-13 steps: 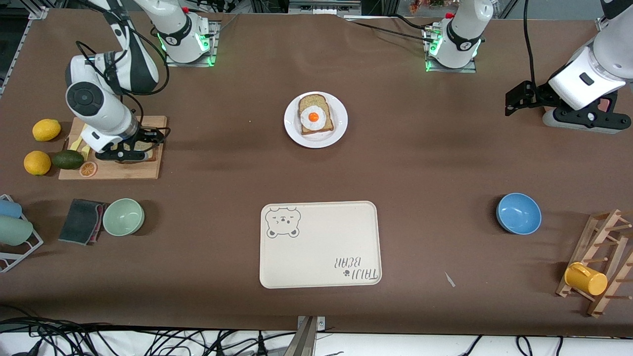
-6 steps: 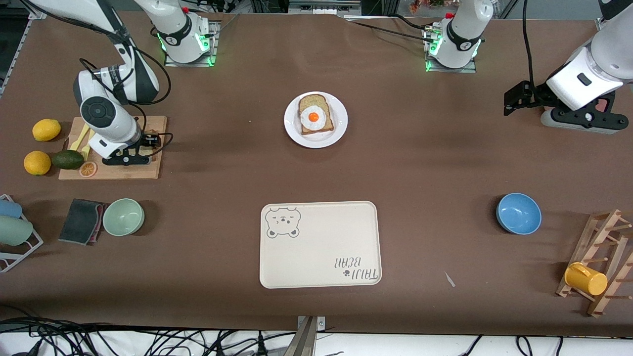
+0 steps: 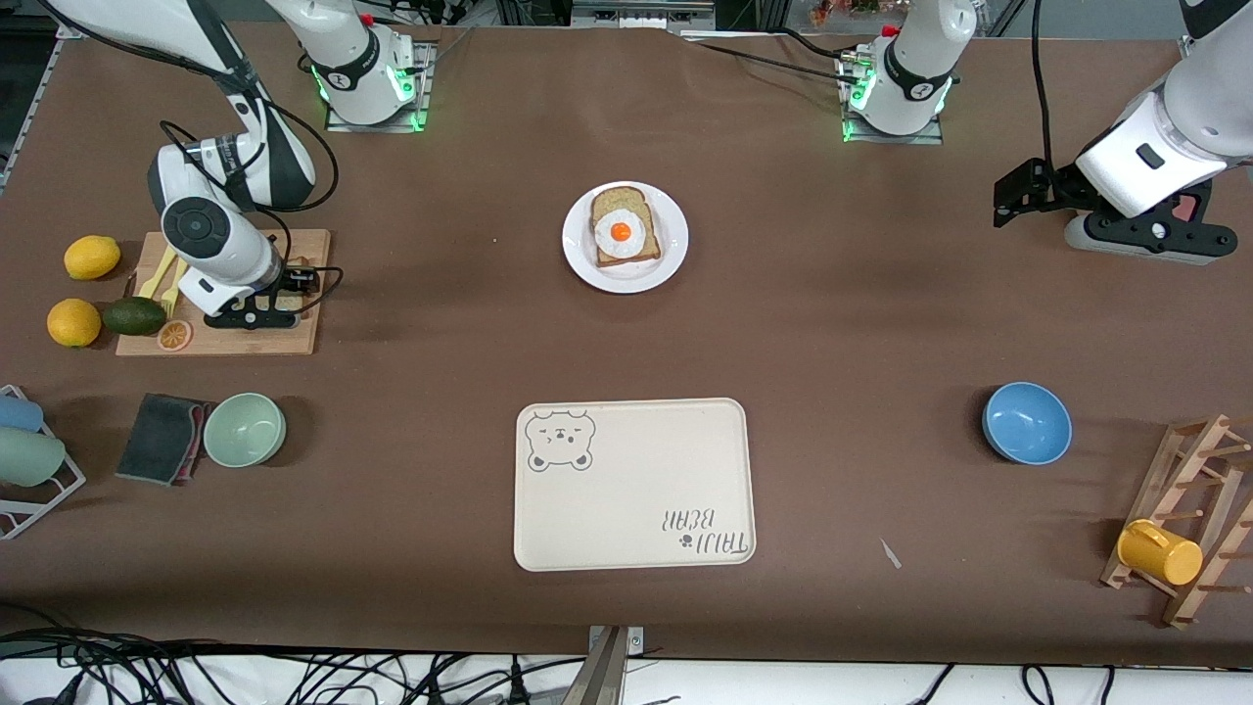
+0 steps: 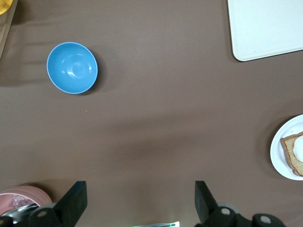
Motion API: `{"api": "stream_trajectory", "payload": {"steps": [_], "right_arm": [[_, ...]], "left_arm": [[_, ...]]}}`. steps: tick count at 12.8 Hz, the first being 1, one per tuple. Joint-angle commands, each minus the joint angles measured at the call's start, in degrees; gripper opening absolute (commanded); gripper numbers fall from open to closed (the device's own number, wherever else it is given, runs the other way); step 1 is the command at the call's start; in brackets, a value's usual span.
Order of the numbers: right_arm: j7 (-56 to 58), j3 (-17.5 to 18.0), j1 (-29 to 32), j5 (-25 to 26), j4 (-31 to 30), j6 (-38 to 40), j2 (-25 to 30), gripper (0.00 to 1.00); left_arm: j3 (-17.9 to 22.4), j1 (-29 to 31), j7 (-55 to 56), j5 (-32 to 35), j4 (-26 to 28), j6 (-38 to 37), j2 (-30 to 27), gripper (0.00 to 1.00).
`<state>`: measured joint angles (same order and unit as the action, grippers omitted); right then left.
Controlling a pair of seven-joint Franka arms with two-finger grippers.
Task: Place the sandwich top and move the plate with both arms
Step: 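Grasp the bread slice edge with the right gripper and lift it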
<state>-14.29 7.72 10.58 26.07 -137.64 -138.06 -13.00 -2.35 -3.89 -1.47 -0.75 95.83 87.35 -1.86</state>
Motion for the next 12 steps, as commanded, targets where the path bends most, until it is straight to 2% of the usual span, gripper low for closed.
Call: {"api": "stream_trajectory", "payload": {"steps": [1, 8, 12], "right_arm": [[-1.2, 0.5, 0.6, 1.4, -0.1, -0.3, -0.9, 0.73], [-1.1, 0.7, 0.6, 1.5, 0.0, -0.3, -1.9, 0.71], [-1.1, 0.7, 0.6, 1.5, -0.2, -0.2, -1.9, 0.63]], "left_arm": [[0.1, -0.6, -0.3, 0.0, -0.9, -1.0, 0.2, 1.00], [0.2, -0.9, 0.0, 0.0, -1.0, -1.0, 0.2, 1.00], [0.2, -0.9, 0.1, 0.0, -1.0, -1.0, 0.2, 1.00]]}}
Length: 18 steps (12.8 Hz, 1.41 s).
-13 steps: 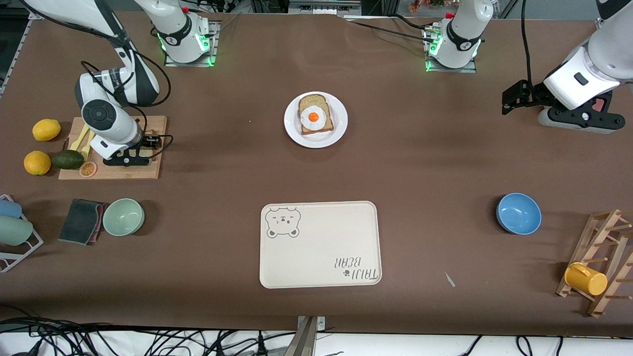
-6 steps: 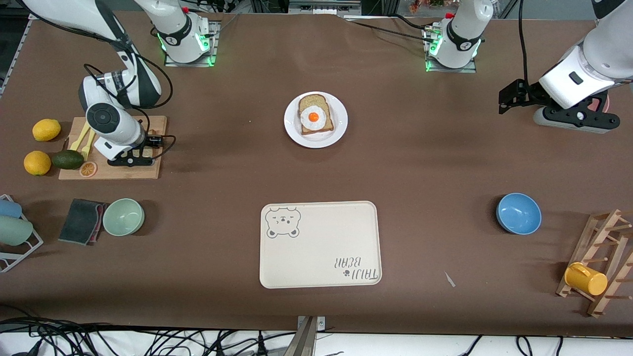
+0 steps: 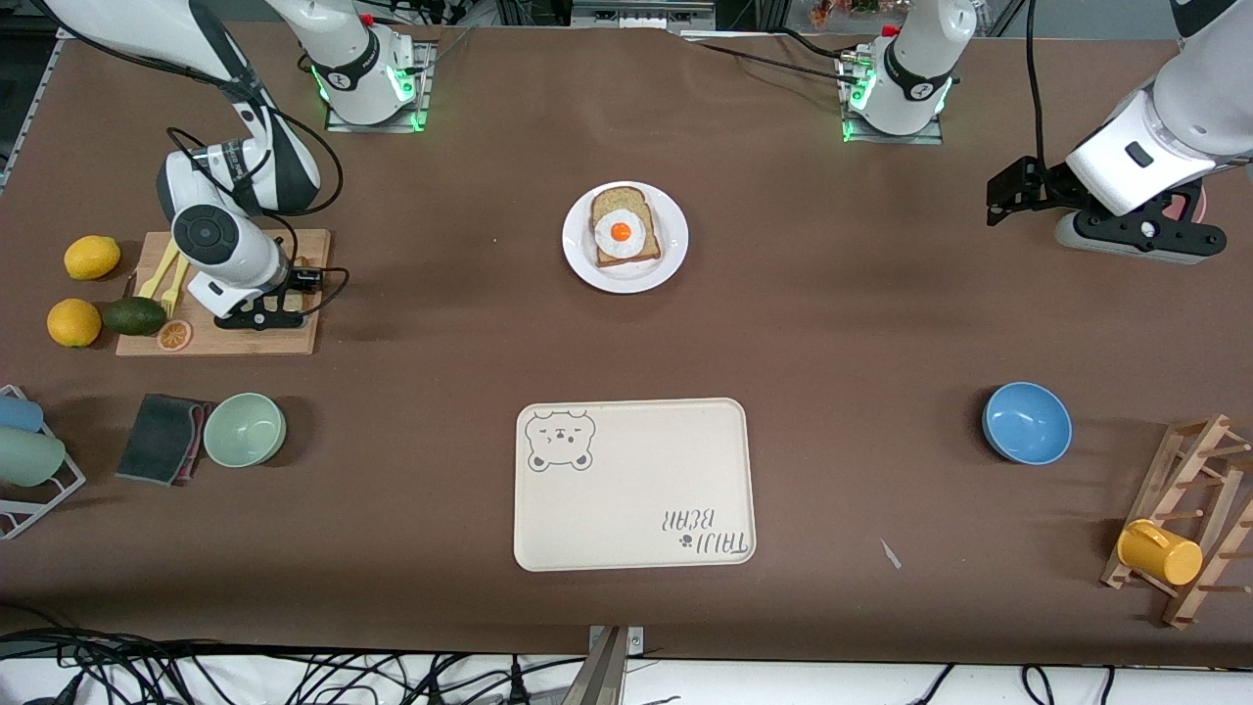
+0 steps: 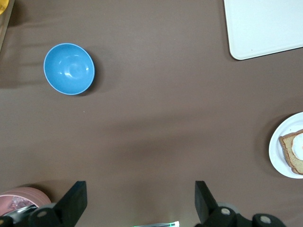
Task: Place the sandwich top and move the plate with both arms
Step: 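Grasp the bread slice edge with the right gripper and lift it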
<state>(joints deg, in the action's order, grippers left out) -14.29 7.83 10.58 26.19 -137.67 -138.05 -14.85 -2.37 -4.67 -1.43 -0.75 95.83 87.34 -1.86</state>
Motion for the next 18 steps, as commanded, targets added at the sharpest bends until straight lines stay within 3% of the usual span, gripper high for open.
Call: {"api": "stream_trajectory", "payload": {"steps": [1, 5, 10, 18], "right_arm": [[-1.1, 0.7, 0.6, 1.4, -0.1, 0.5, 0.0, 0.54], [-1.3, 0.7, 0.5, 1.4, -0.1, 1.3, 0.5, 0.02], [-0.6, 4.1, 0.6, 1.3, 0.2, 6.5, 5.0, 0.00], [-0.6, 15.2, 0.5, 0.8, 3.7, 14.1, 16.3, 0.00]], "left_arm": [[0.2, -0.1, 0.0, 0.0, -1.0, -1.0, 0.3, 1.00], [0.2, 0.0, -0.1, 0.0, -1.0, -1.0, 0.3, 1.00], [0.2, 0.0, -0.1, 0.0, -1.0, -1.0, 0.3, 1.00], [0.3, 0.3, -0.1, 0.0, -1.0, -1.0, 0.3, 1.00]]}}
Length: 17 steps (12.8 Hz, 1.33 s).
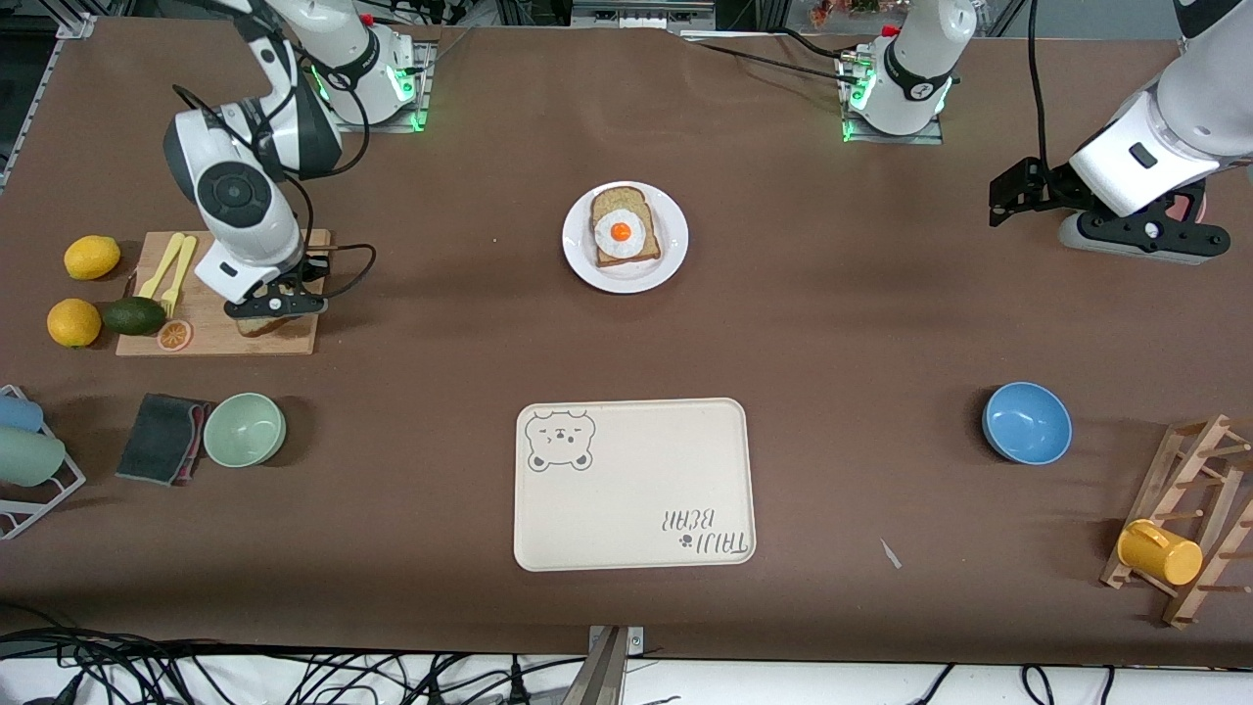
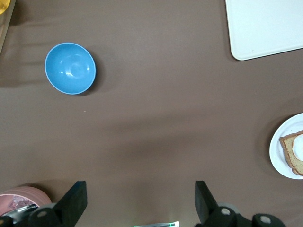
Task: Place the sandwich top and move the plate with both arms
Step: 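Grasp the bread slice edge with the right gripper and lift it, then carry the bread slice with the right gripper over the egg plate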
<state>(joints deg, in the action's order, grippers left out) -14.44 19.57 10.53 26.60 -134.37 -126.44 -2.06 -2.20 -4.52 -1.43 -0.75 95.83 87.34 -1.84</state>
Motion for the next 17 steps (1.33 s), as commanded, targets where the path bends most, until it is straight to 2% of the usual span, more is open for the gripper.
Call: {"api": "stream_trajectory", "payload": {"steps": [1, 2, 4, 7, 9, 12, 14, 15, 17], "right_arm": [[-0.2, 5.2, 0.5, 0.4, 2.3, 4.0, 3.5, 0.00], [-0.2, 7.5, 0.1, -1.0, 3.9, 3.9, 2.8, 0.00], [-1.2, 13.9, -0.2, -7.4, 9.0, 4.4, -0.2, 0.00], [-4.3, 14.7, -5.9, -8.0, 15.4, 6.5, -5.8, 0.00], [-11.6, 14.6, -12.6, -7.7, 20.4, 9.9, -8.8, 0.00], [-22.4, 14.9, -22.0, -7.6, 22.9, 14.5, -10.2, 0.00], [-26.9, 16.4, -28.2, -6.8, 24.2, 17.3, -10.2, 0.00], [-26.9, 18.4, -29.0, -7.0, 25.2, 18.3, -10.2, 0.00], [-30.7, 24.6, -29.7, -6.6, 25.3, 17.4, -10.5, 0.00]], "left_arm": [[0.1, 0.1, -0.1, 0.0, -1.0, -1.0, 0.3, 1.00], [0.1, 0.1, -0.1, 0.0, -1.0, -1.0, 0.3, 1.00], [0.1, 0.1, -0.1, 0.0, -1.0, -1.0, 0.3, 1.00], [0.1, 0.1, -0.1, 0.0, -1.0, -1.0, 0.3, 1.00], [0.1, 0.2, -0.2, 0.0, -1.0, -1.0, 0.3, 1.00], [0.1, 0.1, -0.2, -0.1, -0.9, -1.0, 0.3, 1.00], [0.1, 0.2, -0.2, -0.1, -0.9, -1.0, 0.3, 1.00], [0.1, 0.0, -0.2, 0.0, -1.0, -1.0, 0.4, 1.00], [0.1, -0.1, -0.1, -0.1, -1.0, -1.0, 0.7, 1.00]]}}
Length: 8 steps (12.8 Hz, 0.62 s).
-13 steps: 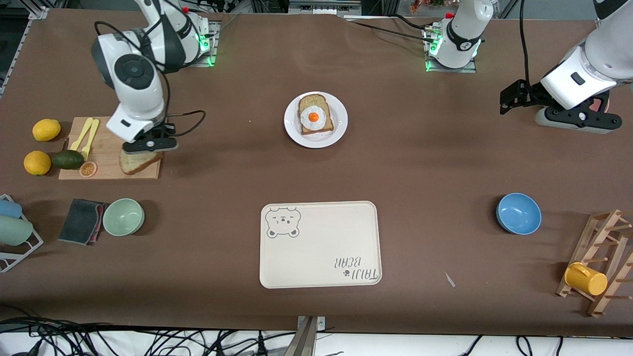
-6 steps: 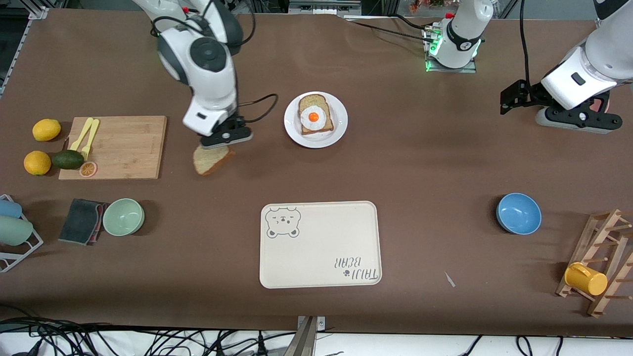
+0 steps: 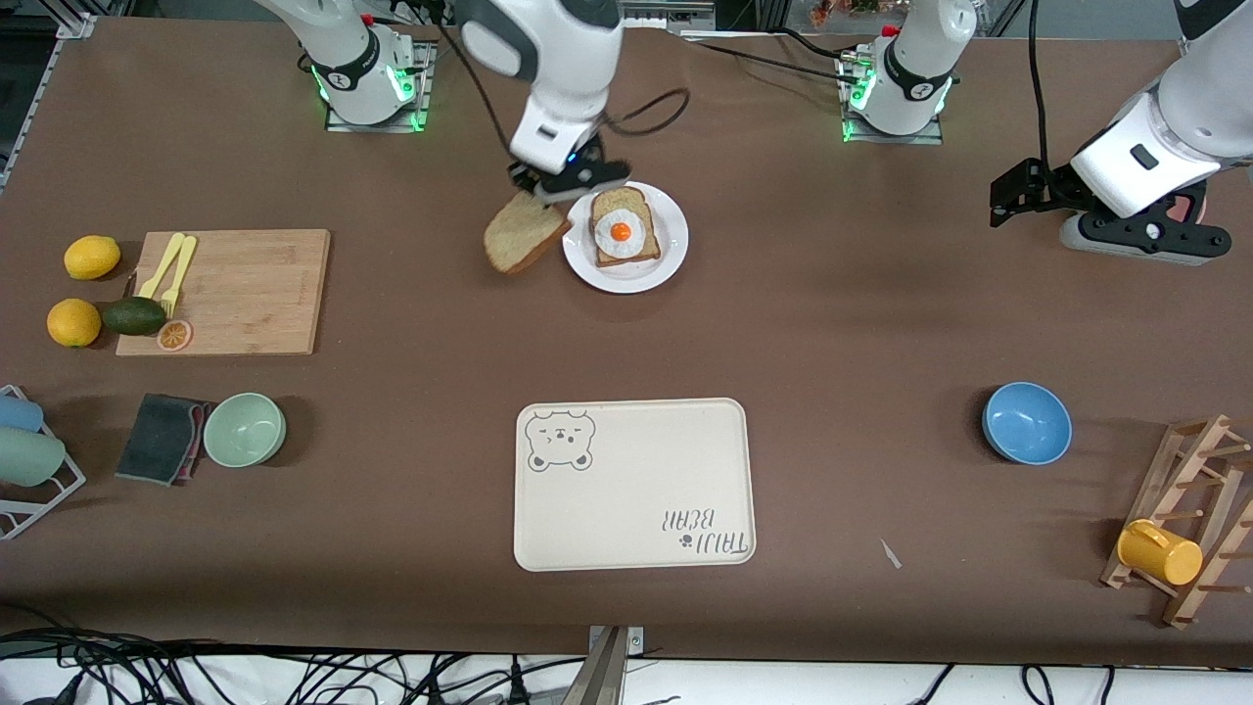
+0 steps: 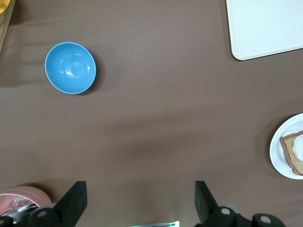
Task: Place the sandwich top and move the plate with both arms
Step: 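Carry the bread slice with the right gripper over the egg plate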
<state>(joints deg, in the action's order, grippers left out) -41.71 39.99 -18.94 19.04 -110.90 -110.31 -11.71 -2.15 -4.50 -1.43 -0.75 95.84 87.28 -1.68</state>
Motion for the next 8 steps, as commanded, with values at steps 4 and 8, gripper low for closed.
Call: {"api": "stream_trajectory", "payload": {"steps": [4, 8], "right_arm": [[0.3, 6.1, -5.2, 7.4, 1.7, -2.1, -5.4, 0.00], [1.7, 6.2, -7.9, 19.0, 1.7, -2.5, -11.9, 0.00]], "left_arm": [[0.0, -0.1, -0.1, 0.0, -1.0, -1.0, 0.5, 1.00], [0.0, 0.3, -0.6, -0.1, -0.9, -1.1, 0.6, 1.00]]}}
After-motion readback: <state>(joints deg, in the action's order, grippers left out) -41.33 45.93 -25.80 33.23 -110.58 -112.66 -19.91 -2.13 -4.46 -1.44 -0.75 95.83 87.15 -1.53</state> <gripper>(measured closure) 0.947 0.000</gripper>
